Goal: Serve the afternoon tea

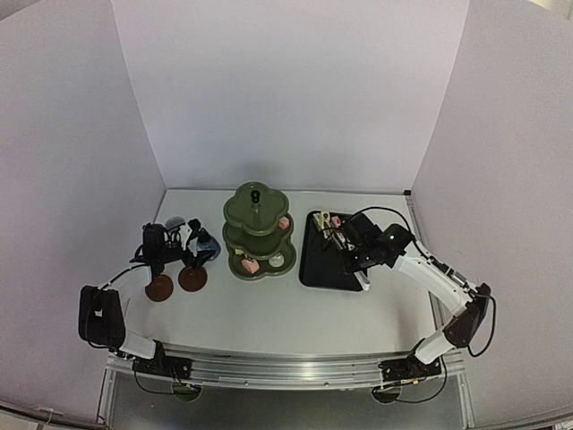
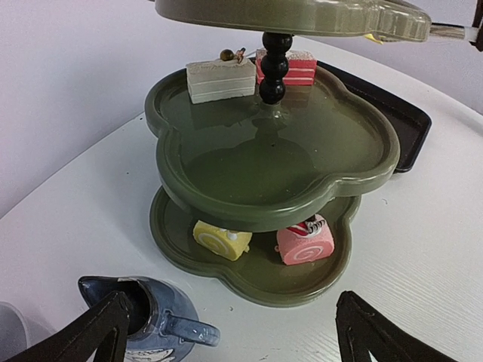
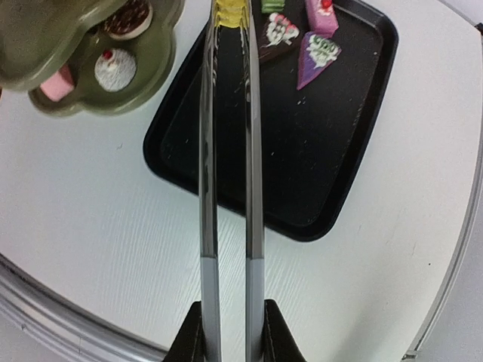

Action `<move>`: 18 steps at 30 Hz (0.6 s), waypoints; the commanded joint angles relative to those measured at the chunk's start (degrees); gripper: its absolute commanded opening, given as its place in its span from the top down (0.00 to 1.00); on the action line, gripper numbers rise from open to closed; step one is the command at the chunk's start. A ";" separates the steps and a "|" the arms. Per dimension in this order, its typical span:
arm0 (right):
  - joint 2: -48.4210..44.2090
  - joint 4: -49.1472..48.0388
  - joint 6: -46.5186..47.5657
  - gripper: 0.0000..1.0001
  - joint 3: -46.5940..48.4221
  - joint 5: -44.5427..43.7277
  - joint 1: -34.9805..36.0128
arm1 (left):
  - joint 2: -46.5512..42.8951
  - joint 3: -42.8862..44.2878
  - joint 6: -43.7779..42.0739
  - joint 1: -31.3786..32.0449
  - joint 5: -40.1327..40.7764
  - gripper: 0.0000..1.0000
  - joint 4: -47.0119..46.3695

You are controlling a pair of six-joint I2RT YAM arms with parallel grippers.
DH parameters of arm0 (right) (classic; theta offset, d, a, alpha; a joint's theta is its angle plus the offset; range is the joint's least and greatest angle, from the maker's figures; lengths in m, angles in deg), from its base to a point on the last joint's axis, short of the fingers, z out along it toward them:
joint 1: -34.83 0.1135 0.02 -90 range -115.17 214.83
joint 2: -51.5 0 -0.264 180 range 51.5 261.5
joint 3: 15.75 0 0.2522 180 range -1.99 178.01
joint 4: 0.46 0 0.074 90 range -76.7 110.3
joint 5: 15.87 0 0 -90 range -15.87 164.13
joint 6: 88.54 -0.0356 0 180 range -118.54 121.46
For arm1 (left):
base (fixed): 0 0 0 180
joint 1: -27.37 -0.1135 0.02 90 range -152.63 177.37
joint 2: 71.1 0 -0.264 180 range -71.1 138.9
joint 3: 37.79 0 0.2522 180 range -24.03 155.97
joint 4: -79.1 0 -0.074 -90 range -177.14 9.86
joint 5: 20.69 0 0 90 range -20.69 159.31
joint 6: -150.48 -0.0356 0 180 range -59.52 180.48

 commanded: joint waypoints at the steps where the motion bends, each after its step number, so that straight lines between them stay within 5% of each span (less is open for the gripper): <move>1: -3.42 9.08 -1.80 1.00 5.21 3.09 4.63 | -2.63 -0.60 -1.09 0.18 -1.61 0.05 -1.99; 18: 8.00 7.95 5.66 1.00 20.64 15.12 16.13 | -4.02 -0.90 -1.18 0.24 -2.15 0.05 -1.88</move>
